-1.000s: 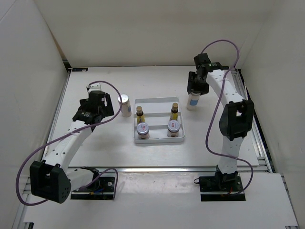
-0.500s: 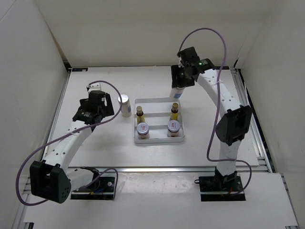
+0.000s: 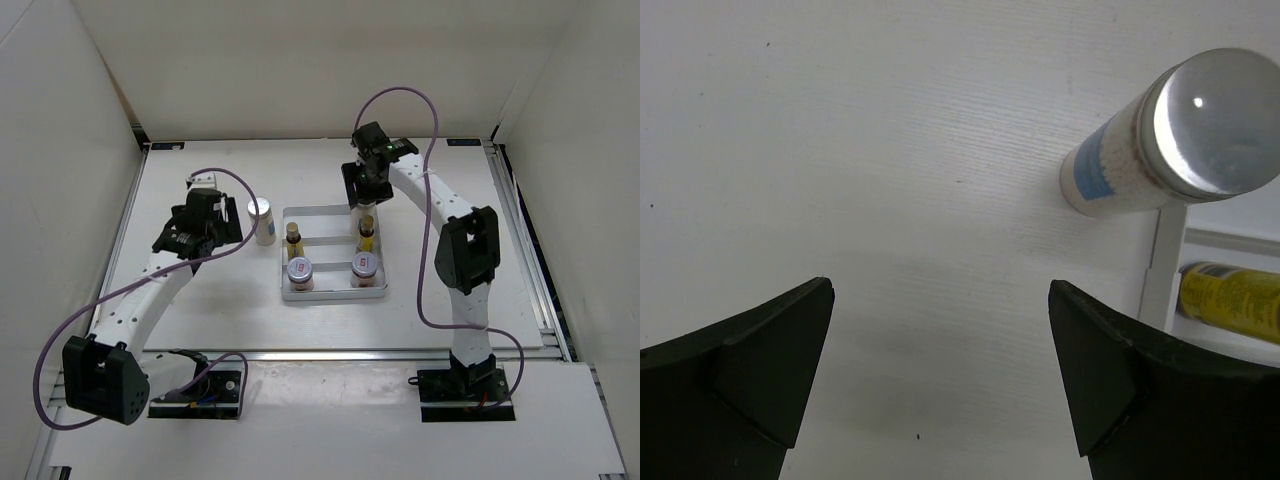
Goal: Organize the condiment bottles
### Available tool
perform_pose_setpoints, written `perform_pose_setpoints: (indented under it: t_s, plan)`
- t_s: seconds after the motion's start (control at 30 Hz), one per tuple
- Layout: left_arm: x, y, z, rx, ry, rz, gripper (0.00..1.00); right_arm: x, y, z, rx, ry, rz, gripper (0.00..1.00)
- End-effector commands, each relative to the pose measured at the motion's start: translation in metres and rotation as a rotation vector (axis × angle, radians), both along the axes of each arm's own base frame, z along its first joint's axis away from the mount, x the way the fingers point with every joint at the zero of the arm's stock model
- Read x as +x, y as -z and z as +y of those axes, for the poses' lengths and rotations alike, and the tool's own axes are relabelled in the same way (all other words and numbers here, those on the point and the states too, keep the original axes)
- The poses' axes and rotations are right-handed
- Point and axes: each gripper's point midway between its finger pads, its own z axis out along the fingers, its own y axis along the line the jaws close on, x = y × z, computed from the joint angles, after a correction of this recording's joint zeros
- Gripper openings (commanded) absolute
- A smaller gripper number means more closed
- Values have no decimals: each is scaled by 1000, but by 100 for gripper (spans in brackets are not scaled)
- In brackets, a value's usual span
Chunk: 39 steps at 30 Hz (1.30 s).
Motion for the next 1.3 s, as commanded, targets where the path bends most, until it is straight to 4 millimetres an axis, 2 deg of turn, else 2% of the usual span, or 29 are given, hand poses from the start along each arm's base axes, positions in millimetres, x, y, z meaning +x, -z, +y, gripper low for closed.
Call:
perform_pose_setpoints:
  t_s: [0.0, 0.03, 0.07, 0.1, 0.13, 0.17, 0.2, 0.23, 0.27, 0.3, 0.37, 0.4, 0.43, 0.47, 0.53, 0.93, 1.0, 1.03, 1.07, 1.1, 1.2, 1.27]
  plan:
    - [16, -37, -16, -32, 72, -77, 100, 9, -9, -6, -26, 16, -44, 78]
    - [20, -38, -20, -40, 85, -66, 100, 9, -14, -6, -20, 16, -55, 100]
    - [23, -40, -27, -58, 111, -52, 100, 9, -20, -7, -18, 31, -68, 100]
    - [33, -59, -33, -73, 135, -81, 100, 8, -34, -8, -4, 32, -93, 100]
    - [38, -64, -39, -79, 159, -77, 100, 5, -41, -4, 9, 32, -106, 100]
    - [47, -55, -49, -98, 190, -37, 100, 7, -60, -3, 35, 33, -151, 100]
    - [56, -70, -55, -112, 205, -49, 100, 6, -67, -4, 43, 34, -165, 100]
    - [62, -70, -59, -120, 217, -35, 100, 5, -72, -4, 49, 34, -176, 100]
    - [71, -57, -67, -131, 237, 12, 100, 3, -82, -5, 55, 27, -196, 100]
    - [78, -67, -74, -140, 242, -1, 100, 2, -87, -6, 60, 27, -206, 100]
    - [84, -56, -80, -144, 241, 32, 100, -3, -101, -9, 70, 27, -224, 100]
    - [88, -56, -82, -152, 234, 34, 100, -6, -102, -10, 70, 27, -223, 100]
    - [88, -52, -91, -165, 262, 46, 100, -9, -104, -12, 71, 27, -226, 100]
    - [91, -37, -95, -168, 270, 87, 100, -16, -104, -16, 67, 27, -218, 100]
    - [92, -29, -99, -176, 254, 111, 100, -27, -105, -16, 85, 12, -203, 100]
    - [95, 35, -108, -164, 253, 266, 98, -71, -120, -32, 136, 18, -203, 100]
    - [95, 40, -108, -162, 252, 277, 86, -76, -121, -35, 134, 18, -201, 100]
    - [98, 36, -109, -158, 260, 267, 82, -79, -130, -37, 142, 10, -224, 100]
    - [102, 29, -110, -162, 262, 249, 76, -82, -129, -38, 141, 10, -223, 100]
    - [105, 24, -108, -147, 261, 234, 62, -85, -133, -40, 143, 10, -227, 100]
    - [118, -10, -113, -140, 271, 145, 37, -96, -140, -48, 142, 15, -242, 100]
    - [124, -39, -114, -127, 274, 87, 35, -106, -142, -54, 137, 6, -245, 100]
